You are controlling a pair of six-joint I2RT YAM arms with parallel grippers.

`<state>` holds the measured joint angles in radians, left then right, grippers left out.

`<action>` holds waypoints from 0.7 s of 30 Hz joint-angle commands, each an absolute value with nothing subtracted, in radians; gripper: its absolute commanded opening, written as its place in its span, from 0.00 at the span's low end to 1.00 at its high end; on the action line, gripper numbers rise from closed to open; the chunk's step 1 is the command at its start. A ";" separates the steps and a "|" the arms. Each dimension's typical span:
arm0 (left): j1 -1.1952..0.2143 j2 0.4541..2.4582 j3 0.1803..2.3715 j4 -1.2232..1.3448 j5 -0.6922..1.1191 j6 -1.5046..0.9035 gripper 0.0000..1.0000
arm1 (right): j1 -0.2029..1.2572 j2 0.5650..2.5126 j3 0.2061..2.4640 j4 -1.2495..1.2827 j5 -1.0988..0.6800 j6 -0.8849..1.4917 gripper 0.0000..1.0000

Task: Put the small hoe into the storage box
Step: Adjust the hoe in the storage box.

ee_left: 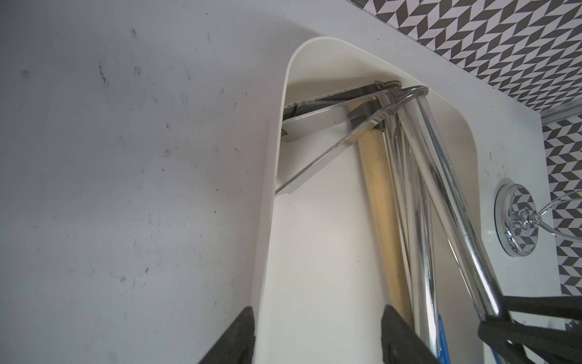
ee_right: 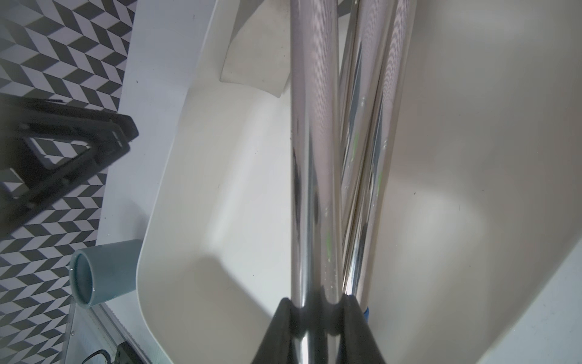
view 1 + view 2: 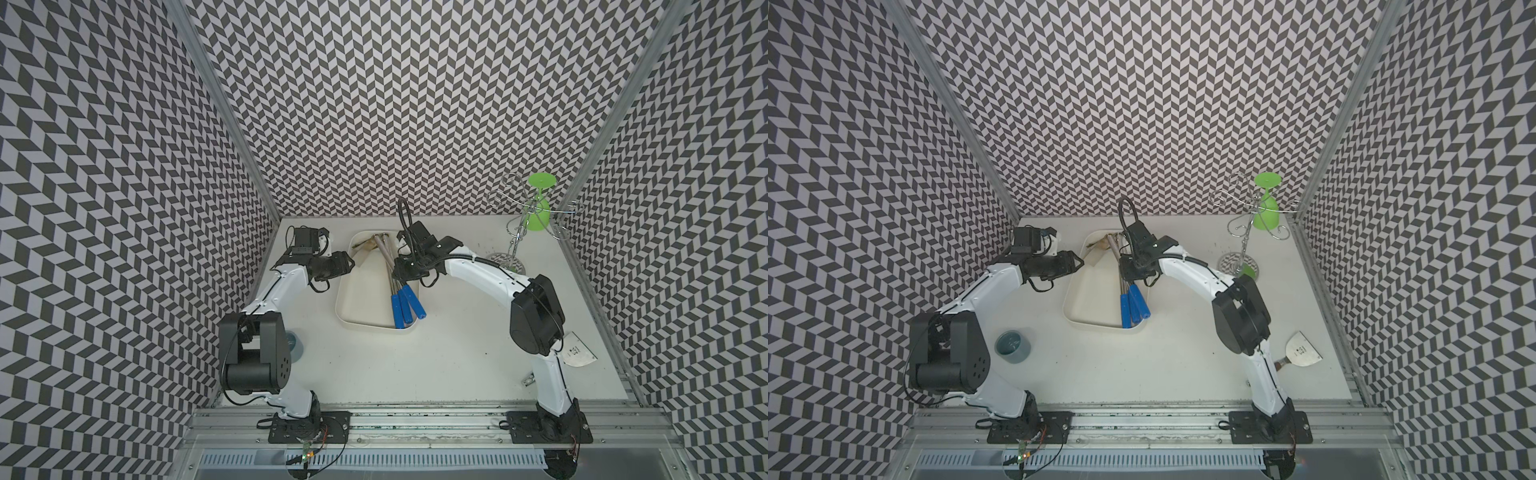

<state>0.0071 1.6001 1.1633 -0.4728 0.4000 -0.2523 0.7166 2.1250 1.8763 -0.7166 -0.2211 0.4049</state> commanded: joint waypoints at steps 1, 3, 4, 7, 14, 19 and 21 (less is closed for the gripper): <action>0.002 1.599 1.182 -0.471 0.417 -0.250 0.64 | 0.724 2.118 1.909 -0.612 -0.263 0.412 0.01; 0.000 1.597 1.178 -0.468 0.416 -0.253 0.64 | 0.729 2.150 1.904 -0.604 -0.273 0.418 0.02; 0.000 1.593 1.177 -0.467 0.415 -0.255 0.64 | 0.730 2.163 1.901 -0.597 -0.282 0.421 0.02; 0.000 1.585 1.171 -0.465 0.413 -0.259 0.64 | 0.732 2.196 1.903 -0.590 -0.308 0.435 0.03; 0.000 1.577 1.151 -0.459 0.409 -0.259 0.64 | 0.730 2.207 1.879 -0.578 -0.388 0.450 0.20; 0.000 1.588 1.148 -0.453 0.404 -0.259 0.65 | 0.715 2.162 1.836 -0.573 -0.395 0.433 0.29; -0.001 1.594 1.156 -0.452 0.367 -0.259 0.65 | 0.709 2.158 1.836 -0.575 -0.382 0.424 0.29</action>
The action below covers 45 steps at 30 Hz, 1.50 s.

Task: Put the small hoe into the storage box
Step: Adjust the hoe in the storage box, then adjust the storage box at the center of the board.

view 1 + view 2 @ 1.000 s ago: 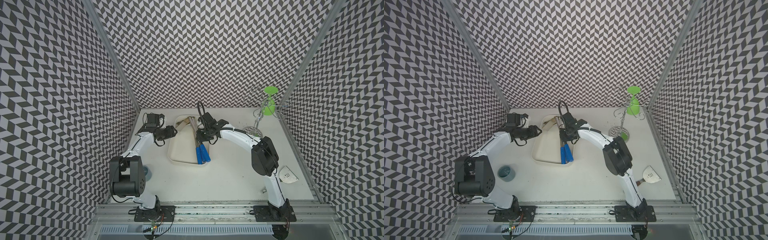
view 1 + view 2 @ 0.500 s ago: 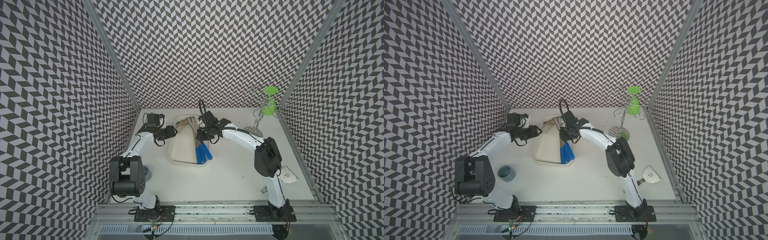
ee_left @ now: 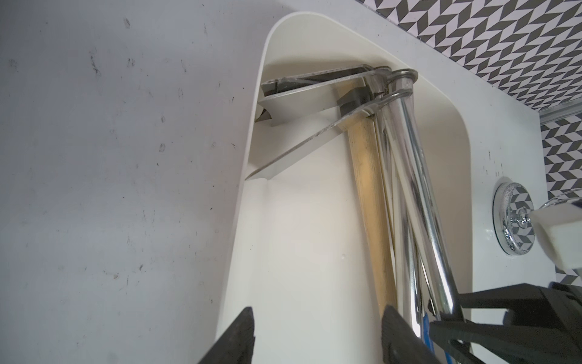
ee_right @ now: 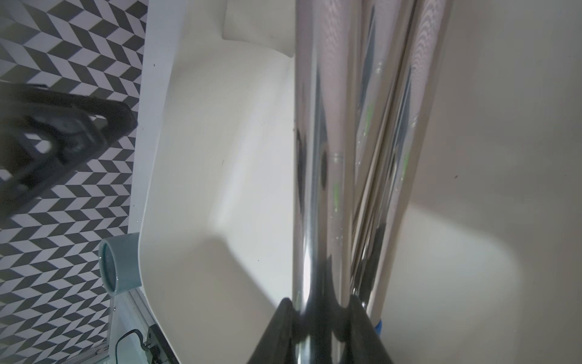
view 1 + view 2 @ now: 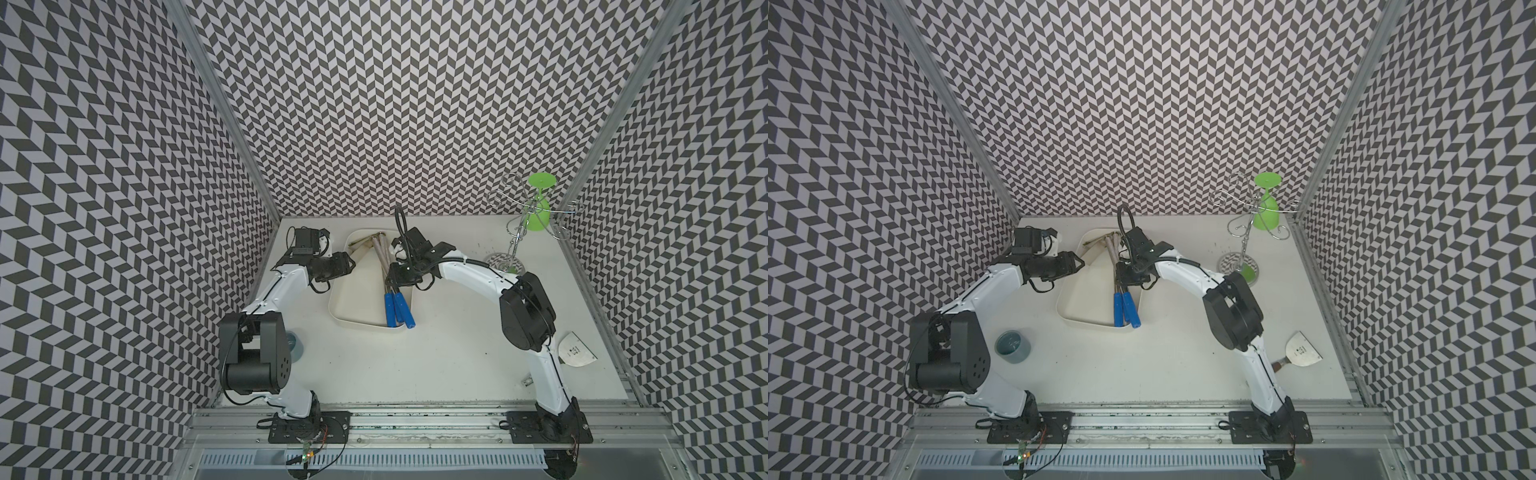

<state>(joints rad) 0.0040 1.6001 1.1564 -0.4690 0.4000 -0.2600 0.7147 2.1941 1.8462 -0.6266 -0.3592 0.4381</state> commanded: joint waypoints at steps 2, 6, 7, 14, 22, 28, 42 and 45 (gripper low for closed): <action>-0.008 1.595 1.169 -0.453 0.295 -0.260 0.65 | 0.707 2.168 1.849 -0.583 -0.379 0.417 0.26; -0.030 1.636 1.238 -0.514 0.133 -0.213 0.65 | 0.709 2.206 1.899 -0.612 -0.387 0.417 0.16; -0.030 1.652 1.256 -0.540 0.096 -0.203 0.65 | 0.709 2.210 1.911 -0.621 -0.382 0.417 0.14; -0.031 1.726 1.282 -0.605 0.072 -0.109 0.62 | 0.689 2.193 1.937 -0.640 -0.333 0.448 0.06; -0.047 1.806 1.236 -0.615 0.191 -0.087 0.50 | 0.664 2.173 1.945 -0.643 -0.334 0.470 0.05; -0.118 1.852 1.237 -0.628 0.198 -0.103 0.00 | 0.653 2.153 1.941 -0.609 -0.362 0.488 0.04; -0.141 1.785 1.119 -0.589 0.275 -0.169 0.00 | 0.601 2.109 1.855 -0.441 -0.427 0.572 0.02; -0.140 1.791 1.115 -0.581 0.288 -0.173 0.00 | 0.599 2.073 1.835 -0.407 -0.422 0.575 0.01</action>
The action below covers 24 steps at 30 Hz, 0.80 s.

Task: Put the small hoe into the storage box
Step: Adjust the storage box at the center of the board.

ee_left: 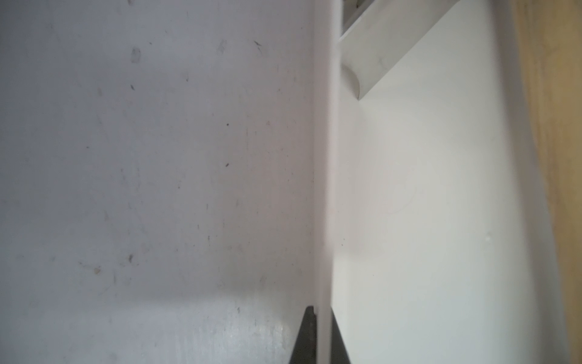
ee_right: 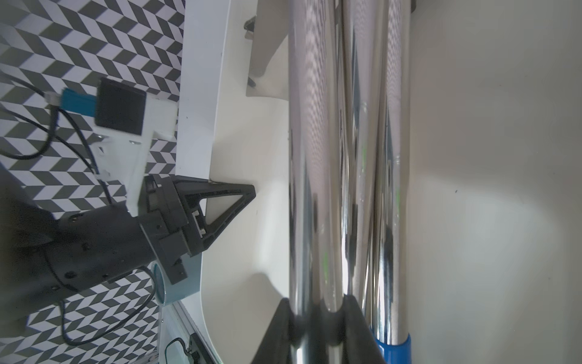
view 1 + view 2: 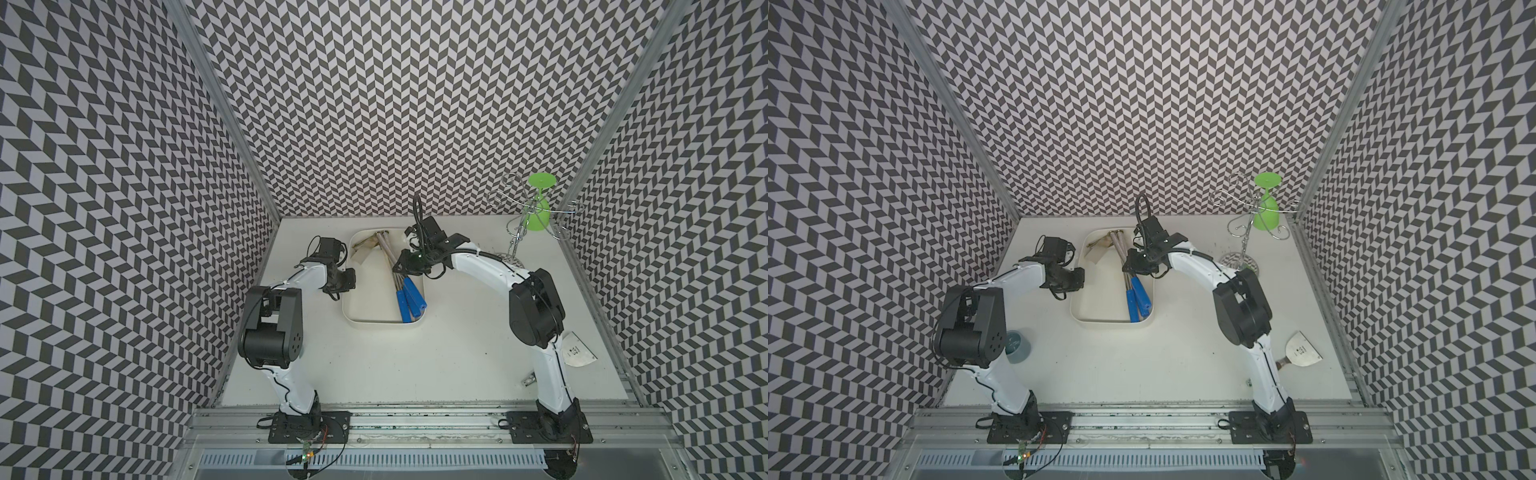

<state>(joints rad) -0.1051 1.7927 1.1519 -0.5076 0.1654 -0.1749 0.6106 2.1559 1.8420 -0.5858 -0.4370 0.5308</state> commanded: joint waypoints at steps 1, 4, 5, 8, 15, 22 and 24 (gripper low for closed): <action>-0.138 1.792 1.117 -0.581 0.291 -0.174 0.00 | 0.595 2.057 1.824 -0.398 -0.419 0.581 0.01; -0.137 1.796 1.124 -0.579 0.302 -0.176 0.00 | 0.586 2.028 1.804 -0.386 -0.407 0.579 0.00; -0.137 1.799 1.127 -0.577 0.304 -0.179 0.00 | 0.586 2.028 1.798 -0.386 -0.406 0.577 0.00; -0.139 1.806 1.140 -0.578 0.313 -0.183 0.00 | 0.589 2.038 1.738 -0.373 -0.419 0.585 0.00; -0.139 1.812 1.170 -0.583 0.311 -0.185 0.00 | 0.612 2.123 1.690 -0.487 -0.366 0.518 0.05; -0.138 1.810 1.190 -0.587 0.308 -0.186 0.00 | 0.637 2.137 1.781 -0.558 -0.255 0.461 0.21; -0.139 1.810 1.193 -0.587 0.308 -0.185 0.00 | 0.647 2.156 1.838 -0.603 -0.218 0.437 0.24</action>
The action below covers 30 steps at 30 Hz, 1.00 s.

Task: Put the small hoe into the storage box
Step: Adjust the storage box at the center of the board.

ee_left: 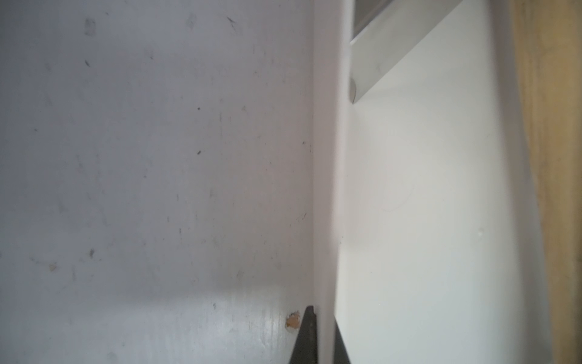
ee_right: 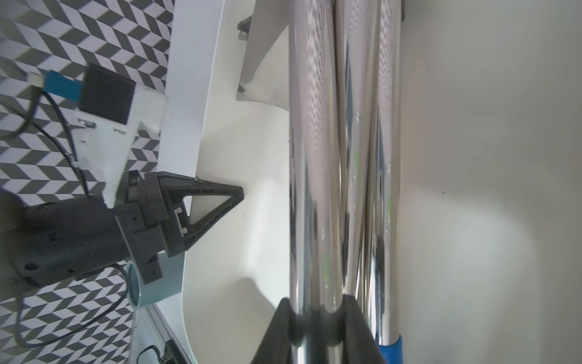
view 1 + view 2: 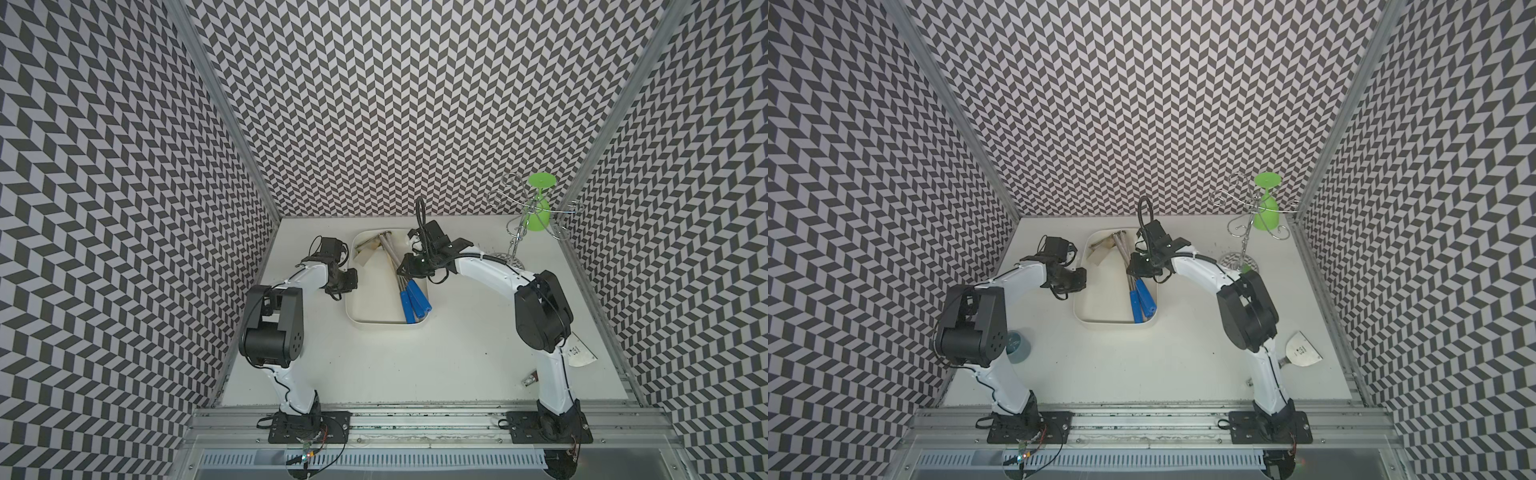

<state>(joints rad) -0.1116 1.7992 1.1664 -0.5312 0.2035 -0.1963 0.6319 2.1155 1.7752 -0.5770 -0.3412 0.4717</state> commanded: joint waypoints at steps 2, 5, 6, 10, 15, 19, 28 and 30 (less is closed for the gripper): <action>-0.139 1.811 1.195 -0.588 0.310 -0.185 0.00 | 0.657 2.175 1.889 -0.645 -0.184 0.420 0.28; -0.139 1.809 1.195 -0.587 0.309 -0.184 0.00 | 0.670 2.204 1.956 -0.696 -0.141 0.397 0.32; -0.139 1.809 1.195 -0.587 0.310 -0.184 0.00 | 0.675 2.217 1.979 -0.716 -0.133 0.387 0.33; -0.138 1.807 1.195 -0.587 0.308 -0.180 0.00 | 0.691 2.263 2.046 -0.779 -0.113 0.364 0.36; -0.140 1.801 1.196 -0.586 0.310 -0.179 0.00 | 0.706 2.301 2.135 -0.801 -0.030 0.345 0.38; -0.140 1.801 1.197 -0.588 0.315 -0.179 0.00 | 0.714 2.354 2.218 -0.826 0.029 0.339 0.39; -0.140 1.795 1.189 -0.587 0.320 -0.173 0.00 | 0.729 2.446 2.307 -0.842 0.098 0.331 0.37; -0.141 1.793 1.187 -0.588 0.321 -0.172 0.00 | 0.729 2.458 2.324 -0.844 0.124 0.331 0.32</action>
<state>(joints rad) -0.1165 1.8008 1.1748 -0.5488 0.2077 -0.1951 0.7219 2.4344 2.2856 -0.8387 0.0643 0.3408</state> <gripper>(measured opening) 0.058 0.340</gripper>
